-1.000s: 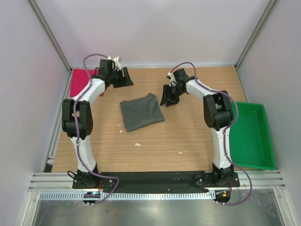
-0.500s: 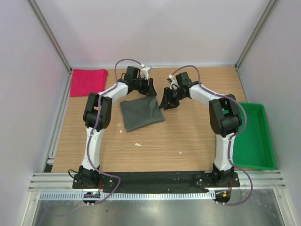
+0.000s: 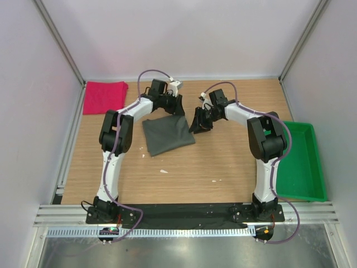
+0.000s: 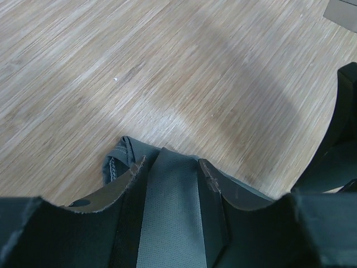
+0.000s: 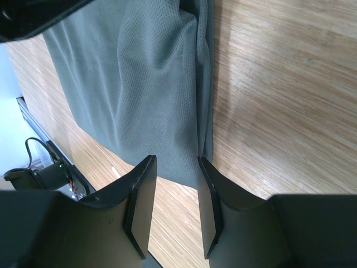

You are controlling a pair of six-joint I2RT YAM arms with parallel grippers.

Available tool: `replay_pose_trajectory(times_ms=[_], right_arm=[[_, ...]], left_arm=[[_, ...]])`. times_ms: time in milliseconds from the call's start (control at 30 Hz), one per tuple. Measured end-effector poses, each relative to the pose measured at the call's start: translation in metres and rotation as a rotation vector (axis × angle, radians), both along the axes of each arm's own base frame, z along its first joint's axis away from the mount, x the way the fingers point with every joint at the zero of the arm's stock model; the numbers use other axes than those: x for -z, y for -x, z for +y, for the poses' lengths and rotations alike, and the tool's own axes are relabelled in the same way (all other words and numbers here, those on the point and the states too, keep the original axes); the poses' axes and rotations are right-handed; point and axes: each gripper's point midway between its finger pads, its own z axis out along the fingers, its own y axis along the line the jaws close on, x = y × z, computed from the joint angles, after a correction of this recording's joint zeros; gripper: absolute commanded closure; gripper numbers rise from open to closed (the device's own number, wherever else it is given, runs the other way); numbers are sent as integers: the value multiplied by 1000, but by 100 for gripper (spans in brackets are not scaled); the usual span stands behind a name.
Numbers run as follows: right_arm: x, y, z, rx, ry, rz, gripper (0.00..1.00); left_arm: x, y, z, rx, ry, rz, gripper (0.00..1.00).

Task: Fold and stack the t-shirts
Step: Fold the tshirt

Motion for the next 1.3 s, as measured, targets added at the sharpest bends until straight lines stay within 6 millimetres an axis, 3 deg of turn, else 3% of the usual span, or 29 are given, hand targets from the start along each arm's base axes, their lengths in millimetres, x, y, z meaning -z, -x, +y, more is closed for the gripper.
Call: replay_pose_trajectory(times_ms=[367, 600, 733, 800, 900, 1267, 1300], right_arm=[[-3, -2, 5, 3, -32, 2, 63], [13, 1, 6, 3, -34, 47, 69], [17, 3, 6, 3, -35, 62, 83], [17, 3, 7, 2, -40, 66, 92], [16, 3, 8, 0, -48, 67, 98], [33, 10, 0, 34, -22, 90, 99], [33, 9, -1, 38, -21, 89, 95]], left_arm=[[3, 1, -11, 27, -14, -2, 77], [8, 0, -10, 21, -30, 17, 91], [8, -3, -10, 14, -34, 19, 100], [10, -3, -9, 9, -40, 23, 100], [12, -7, -8, -11, -48, 25, 100], [19, -16, -4, -99, -95, 51, 100], [19, -17, -4, -105, -99, 53, 91]])
